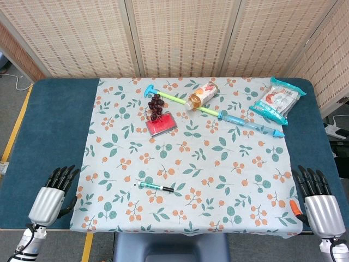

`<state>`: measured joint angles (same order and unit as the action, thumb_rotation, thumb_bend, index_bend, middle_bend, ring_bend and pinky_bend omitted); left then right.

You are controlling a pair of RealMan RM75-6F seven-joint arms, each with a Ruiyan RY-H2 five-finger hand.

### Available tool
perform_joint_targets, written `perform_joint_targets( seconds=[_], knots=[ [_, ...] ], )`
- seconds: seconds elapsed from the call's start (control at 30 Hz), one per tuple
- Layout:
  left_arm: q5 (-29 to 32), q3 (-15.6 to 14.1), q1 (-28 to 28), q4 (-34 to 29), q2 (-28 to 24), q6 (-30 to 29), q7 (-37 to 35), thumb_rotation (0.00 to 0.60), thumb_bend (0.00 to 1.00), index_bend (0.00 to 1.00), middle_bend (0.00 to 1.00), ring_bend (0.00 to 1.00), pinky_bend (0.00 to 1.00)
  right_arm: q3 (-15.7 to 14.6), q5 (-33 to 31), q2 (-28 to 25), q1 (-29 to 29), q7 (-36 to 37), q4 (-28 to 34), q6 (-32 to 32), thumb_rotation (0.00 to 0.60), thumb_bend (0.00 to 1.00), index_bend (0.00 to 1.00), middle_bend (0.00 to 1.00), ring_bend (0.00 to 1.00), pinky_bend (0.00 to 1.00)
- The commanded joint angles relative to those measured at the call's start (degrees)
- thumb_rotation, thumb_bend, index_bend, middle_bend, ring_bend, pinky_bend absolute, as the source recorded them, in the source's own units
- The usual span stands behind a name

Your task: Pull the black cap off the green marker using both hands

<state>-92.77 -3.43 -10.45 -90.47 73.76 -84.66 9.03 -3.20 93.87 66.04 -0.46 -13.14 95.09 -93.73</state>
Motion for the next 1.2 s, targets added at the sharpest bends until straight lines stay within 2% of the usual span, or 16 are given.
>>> perform_joint_targets(
  seconds=[0.03, 0.07, 0.13, 0.17, 0.27, 0.33, 0.47, 0.63, 0.77, 1.03, 1.2],
  knots=[
    [-0.40, -0.41, -0.16, -0.66, -0.12, 0.95, 0.49, 0.600, 0.43, 0.00, 0.00, 0.00, 0.10, -0.04, 0.45, 0.12, 0.04, -0.03, -0.04, 0.43, 0.600, 0.24, 0.00, 0.00, 0.00, 0.00],
    [-0.77, -0.44, -0.35, -0.78, 0.08, 1.19, 0.61, 0.600, 0.43, 0.00, 0.00, 0.00, 0.12, -0.05, 0.62, 0.17, 0.04, -0.05, -0.05, 0.54, 0.600, 0.24, 0.00, 0.00, 0.00, 0.00],
    [-2.12, -0.05, -0.90, -0.39, 1.58, 1.11, 1.32, 0.600, 0.43, 0.01, 0.00, 0.04, 0.25, 0.09, 0.57, 0.31, -0.06, -0.28, -0.11, 0.70, 0.600, 0.24, 0.00, 0.00, 0.00, 0.00],
    [-2.99, 0.23, -1.35, 0.27, 2.68, 1.13, 1.98, 0.600, 0.43, 0.02, 0.00, 0.11, 0.37, 0.19, 0.49, 0.40, -0.08, -0.34, -0.17, 0.79, 0.600, 0.24, 0.00, 0.00, 0.00, 0.00],
    [-5.11, 1.34, -4.07, 2.69, 6.44, 3.47, 3.37, 0.600, 0.44, 0.07, 0.06, 0.40, 0.69, 0.40, 0.26, 0.71, -0.07, -0.72, -0.54, 1.35, 0.600, 0.24, 0.00, 0.00, 0.00, 0.00],
    [-5.24, 2.45, -6.77, 3.92, 9.06, 6.86, 3.28, 0.600, 0.46, 0.08, 0.11, 0.53, 0.77, 0.60, 0.10, 0.97, -0.06, -1.07, -0.69, 1.66, 0.600, 0.24, 0.00, 0.00, 0.00, 0.00],
    [-2.38, 4.89, -11.52, 5.66, 13.11, 14.56, 4.66, 0.600, 0.47, 0.09, 0.14, 0.62, 0.83, 0.95, 0.28, 1.39, -0.13, -1.28, -1.02, 1.62, 0.600, 0.24, 0.00, 0.00, 0.00, 0.00],
    [-1.45, 7.15, -15.98, 11.28, 19.26, 18.90, 9.72, 0.600, 0.46, 0.16, 0.17, 0.69, 0.89, 1.31, -0.56, 1.35, -0.07, -1.13, -1.05, 2.58, 0.600, 0.24, 0.00, 0.00, 0.00, 0.00],
    [-2.13, 6.54, -17.62, 14.58, 22.36, 20.02, 12.06, 0.600, 0.45, 0.20, 0.20, 0.71, 0.90, 1.64, -1.30, 1.41, 0.07, -1.23, -1.20, 3.41, 0.600, 0.24, 0.00, 0.00, 0.00, 0.00],
    [-4.34, 4.75, -18.91, 21.32, 27.50, 18.50, 13.90, 0.600, 0.44, 0.29, 0.31, 0.73, 0.92, 1.40, -1.42, 0.97, 0.18, -0.98, -0.57, 4.71, 0.600, 0.24, 0.00, 0.00, 0.00, 0.00],
    [-4.97, 3.80, -19.32, 25.79, 29.80, 17.94, 14.98, 0.600, 0.44, 0.30, 0.33, 0.74, 0.92, 1.46, -1.41, 0.49, 0.07, -0.46, -0.19, 4.78, 0.600, 0.24, 0.00, 0.00, 0.00, 0.00]
  ],
)
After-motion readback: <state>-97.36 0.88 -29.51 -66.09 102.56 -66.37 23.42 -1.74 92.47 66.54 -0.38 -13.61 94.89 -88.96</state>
